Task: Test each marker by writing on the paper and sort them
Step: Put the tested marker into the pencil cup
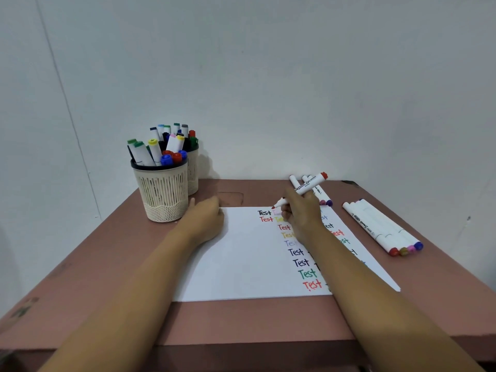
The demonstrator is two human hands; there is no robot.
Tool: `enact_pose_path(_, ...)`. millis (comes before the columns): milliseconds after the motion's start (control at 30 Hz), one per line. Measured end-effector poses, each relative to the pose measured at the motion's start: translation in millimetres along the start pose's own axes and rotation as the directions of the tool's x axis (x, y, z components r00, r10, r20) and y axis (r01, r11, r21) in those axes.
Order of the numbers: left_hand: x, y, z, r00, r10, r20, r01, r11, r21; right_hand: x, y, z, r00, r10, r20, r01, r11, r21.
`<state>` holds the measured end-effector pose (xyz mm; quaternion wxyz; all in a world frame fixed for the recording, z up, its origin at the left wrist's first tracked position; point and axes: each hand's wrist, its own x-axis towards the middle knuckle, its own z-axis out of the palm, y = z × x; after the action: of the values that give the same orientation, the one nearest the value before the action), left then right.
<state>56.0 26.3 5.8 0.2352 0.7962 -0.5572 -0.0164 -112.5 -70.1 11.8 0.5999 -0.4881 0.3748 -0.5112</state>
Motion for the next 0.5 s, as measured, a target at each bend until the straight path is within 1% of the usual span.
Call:
enact_pose_path(33, -1.1, 0.2, 0.6, 0.999, 0.025, -0.036, -0.025, 1.0, -0.012, -0.5, 1.1, 0.0, 1.0, -0.003, 0.008, 0.003, 1.0, -0.001)
enact_pose_path(167, -3.8, 8.9, -4.2, 0.974, 0.103, -0.204, -0.135, 0.979, -0.152, -2.7, -0.9, -0.2, 0.999, -0.031, 0.035, 0.031, 1.0, 0.001)
enact_pose_path(267, -7.6, 19.6, -8.7, 0.959, 0.13, -0.25, -0.192, 0.951, -0.243, -5.4, -4.8, -0.4, 0.997, -0.06, 0.044, 0.058, 0.998, 0.027)
enact_pose_path(333, -11.8, 28.7, -12.2, 0.969, 0.107, -0.222, -0.185, 0.912, -0.367, -7.5, -7.4, -0.7, 0.996, -0.071, 0.057, 0.067, 0.995, 0.074)
enact_pose_path(367, -12.8, 31.6, -11.9, 0.978, 0.104, -0.182, -0.174, 0.889, -0.423, -9.6, -9.3, -0.2, 0.995, -0.077, 0.068, 0.071, 0.993, 0.099)
enact_pose_path(400, -12.7, 33.3, -11.4, 0.983, 0.116, -0.145, -0.17, 0.875, -0.453, -11.4, -11.6, -0.2, 0.993, -0.083, 0.08, 0.074, 0.991, 0.11)
enact_pose_path(500, -11.3, 31.0, -4.4, 0.986, 0.149, -0.069, -0.164, 0.868, -0.468, -20.3, -17.6, 2.5, 0.98, -0.096, 0.173, 0.074, 0.989, 0.126)
